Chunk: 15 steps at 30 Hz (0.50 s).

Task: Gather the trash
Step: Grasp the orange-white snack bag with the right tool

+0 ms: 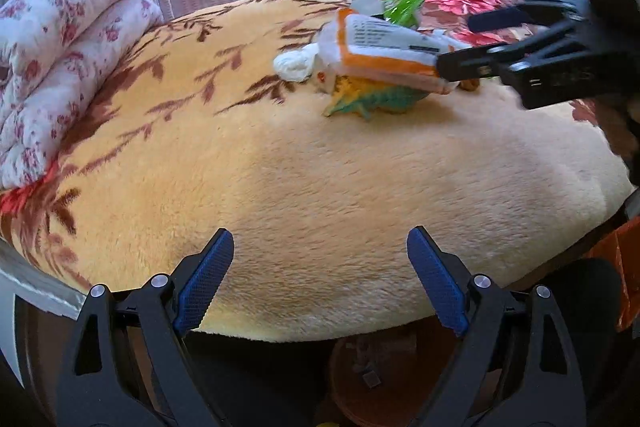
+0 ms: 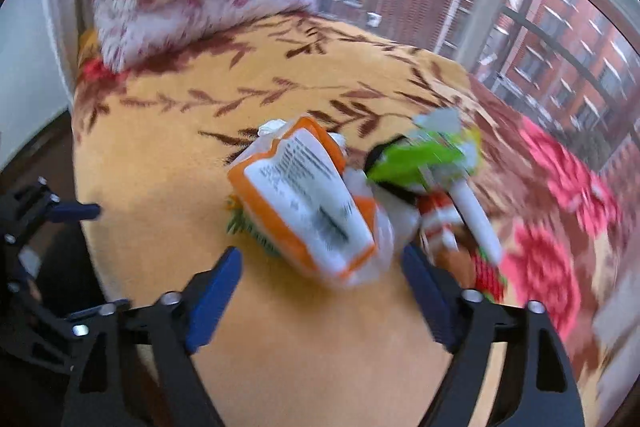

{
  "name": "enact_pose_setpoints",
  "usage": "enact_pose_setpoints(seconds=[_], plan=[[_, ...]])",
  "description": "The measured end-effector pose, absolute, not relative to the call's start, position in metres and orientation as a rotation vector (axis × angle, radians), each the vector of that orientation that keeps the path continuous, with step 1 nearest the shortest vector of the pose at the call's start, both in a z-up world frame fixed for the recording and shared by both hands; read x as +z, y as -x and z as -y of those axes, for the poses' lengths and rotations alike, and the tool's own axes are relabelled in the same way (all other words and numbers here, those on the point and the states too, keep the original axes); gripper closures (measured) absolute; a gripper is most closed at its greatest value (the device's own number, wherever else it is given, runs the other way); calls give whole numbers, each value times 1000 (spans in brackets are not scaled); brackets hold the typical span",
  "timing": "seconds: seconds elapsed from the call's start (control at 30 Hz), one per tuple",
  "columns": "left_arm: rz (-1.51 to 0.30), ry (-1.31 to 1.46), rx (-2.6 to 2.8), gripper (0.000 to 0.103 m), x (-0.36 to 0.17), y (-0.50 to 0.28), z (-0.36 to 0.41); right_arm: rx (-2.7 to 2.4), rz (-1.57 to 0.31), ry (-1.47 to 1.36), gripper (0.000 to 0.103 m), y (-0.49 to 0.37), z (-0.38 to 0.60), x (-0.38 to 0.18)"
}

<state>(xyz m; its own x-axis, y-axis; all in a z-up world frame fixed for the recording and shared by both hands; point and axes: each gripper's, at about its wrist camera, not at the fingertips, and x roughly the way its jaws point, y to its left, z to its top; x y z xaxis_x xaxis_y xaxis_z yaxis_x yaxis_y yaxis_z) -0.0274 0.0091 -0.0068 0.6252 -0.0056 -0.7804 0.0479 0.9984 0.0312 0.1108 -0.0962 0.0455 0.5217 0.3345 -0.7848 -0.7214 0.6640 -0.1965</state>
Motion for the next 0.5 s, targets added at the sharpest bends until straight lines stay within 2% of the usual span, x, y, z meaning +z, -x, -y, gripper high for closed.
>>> enact_pose_setpoints(seconds=[0.2, 0.27, 0.4, 0.5], plan=[[-906, -28, -23, 17, -12, 23, -19, 741, -814, 670, 20, -133, 55, 22], [-908, -18, -24, 17, -13, 22, -22, 764, -845, 647, 27, -140, 49, 17], [-906, -8, -29, 17, -13, 24, -24, 803, -904, 526, 32, -156, 53, 16], [-905, -3, -32, 17, -13, 25, -25, 817, -920, 466, 41, -158, 60, 17]])
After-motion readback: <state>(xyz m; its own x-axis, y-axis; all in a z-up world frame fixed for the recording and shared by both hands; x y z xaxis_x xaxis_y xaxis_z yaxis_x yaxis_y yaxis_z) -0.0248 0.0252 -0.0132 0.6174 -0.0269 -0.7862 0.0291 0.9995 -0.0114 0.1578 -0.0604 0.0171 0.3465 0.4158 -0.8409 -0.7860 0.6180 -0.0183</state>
